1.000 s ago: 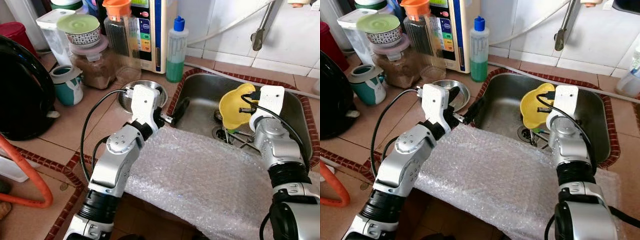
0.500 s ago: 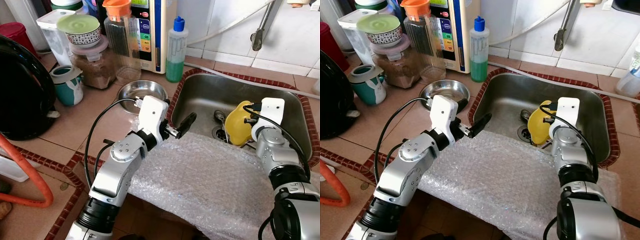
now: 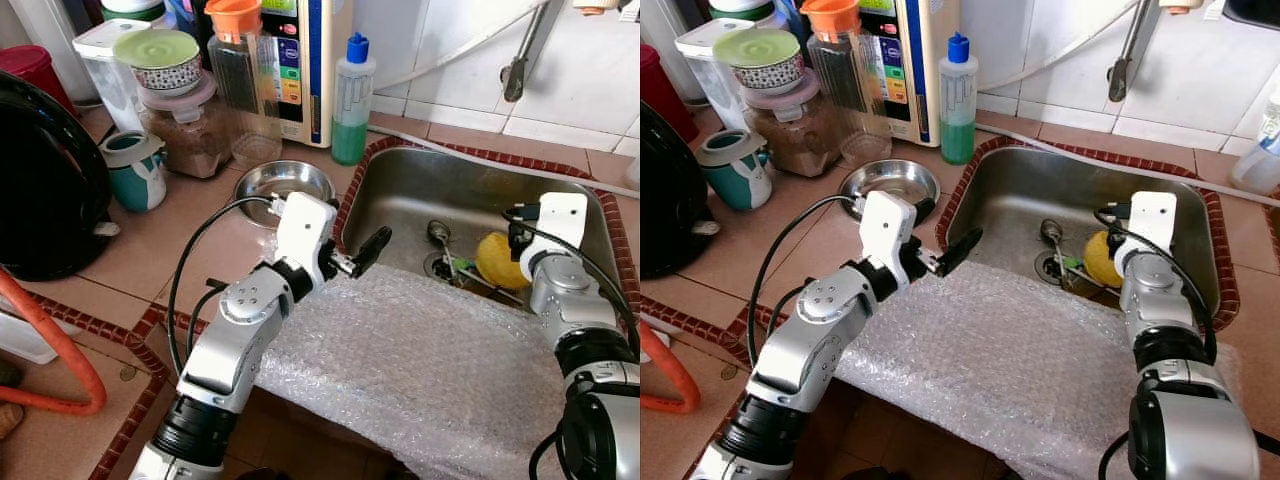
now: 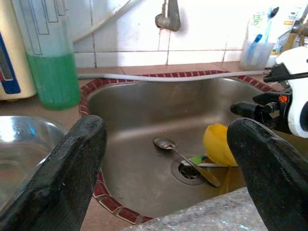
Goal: Kitchen organization
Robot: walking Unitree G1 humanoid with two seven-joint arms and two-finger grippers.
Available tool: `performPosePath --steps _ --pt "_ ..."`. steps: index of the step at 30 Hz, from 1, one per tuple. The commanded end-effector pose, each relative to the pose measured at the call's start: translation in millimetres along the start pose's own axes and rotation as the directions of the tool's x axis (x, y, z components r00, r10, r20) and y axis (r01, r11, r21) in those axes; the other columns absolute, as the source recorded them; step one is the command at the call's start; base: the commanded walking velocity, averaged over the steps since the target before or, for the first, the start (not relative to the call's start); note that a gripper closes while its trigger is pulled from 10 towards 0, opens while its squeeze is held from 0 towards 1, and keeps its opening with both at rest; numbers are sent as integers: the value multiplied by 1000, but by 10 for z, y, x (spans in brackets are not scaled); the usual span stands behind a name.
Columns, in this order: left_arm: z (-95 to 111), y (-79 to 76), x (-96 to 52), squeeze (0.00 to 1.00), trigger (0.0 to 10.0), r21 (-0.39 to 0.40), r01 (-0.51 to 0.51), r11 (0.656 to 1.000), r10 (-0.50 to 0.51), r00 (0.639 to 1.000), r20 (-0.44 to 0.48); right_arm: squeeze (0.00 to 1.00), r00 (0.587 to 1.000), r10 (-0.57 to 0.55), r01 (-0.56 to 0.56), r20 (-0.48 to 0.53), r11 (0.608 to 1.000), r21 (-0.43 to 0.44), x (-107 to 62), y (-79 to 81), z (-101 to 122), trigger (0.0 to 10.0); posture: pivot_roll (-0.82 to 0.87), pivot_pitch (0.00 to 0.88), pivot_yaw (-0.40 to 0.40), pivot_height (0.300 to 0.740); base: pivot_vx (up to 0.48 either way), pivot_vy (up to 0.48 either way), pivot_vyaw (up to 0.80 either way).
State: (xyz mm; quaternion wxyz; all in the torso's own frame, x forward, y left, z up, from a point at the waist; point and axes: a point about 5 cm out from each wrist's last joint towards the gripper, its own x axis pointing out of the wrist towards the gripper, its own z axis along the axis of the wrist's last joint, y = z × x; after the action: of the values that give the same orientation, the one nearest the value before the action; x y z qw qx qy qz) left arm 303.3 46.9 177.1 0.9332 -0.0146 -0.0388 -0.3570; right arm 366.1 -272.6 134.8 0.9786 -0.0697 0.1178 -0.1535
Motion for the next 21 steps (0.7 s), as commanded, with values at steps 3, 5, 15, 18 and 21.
performPosePath --steps 3,5,15,18,21 --pt "110 146 -2 0 10000 47 -91 995 89 995 42 1000 997 54 -56 53 998 31 2 87 146 10000 -4 101 37 740 0 0 0" --pt "122 180 -1 0 10000 51 -114 992 112 993 47 1000 996 66 -68 62 997 33 -1 103 165 10000 -4 101 37 740 0 0 0" --pt "47 859 -8 0 10000 93 -538 838 544 837 -55 0 804 538 -559 254 829 15 -407 685 489 10000 -25 103 39 740 0 0 0" --pt "-19 969 7 0 10000 77 -582 810 587 803 -104 0 669 695 -711 262 701 -43 -726 879 525 10000 -34 105 42 740 0 0 0" --pt "-41 1006 3 0 10000 67 -600 797 604 788 -118 0 639 727 -737 251 672 -73 -810 907 517 10000 -39 106 47 740 0 0 0"
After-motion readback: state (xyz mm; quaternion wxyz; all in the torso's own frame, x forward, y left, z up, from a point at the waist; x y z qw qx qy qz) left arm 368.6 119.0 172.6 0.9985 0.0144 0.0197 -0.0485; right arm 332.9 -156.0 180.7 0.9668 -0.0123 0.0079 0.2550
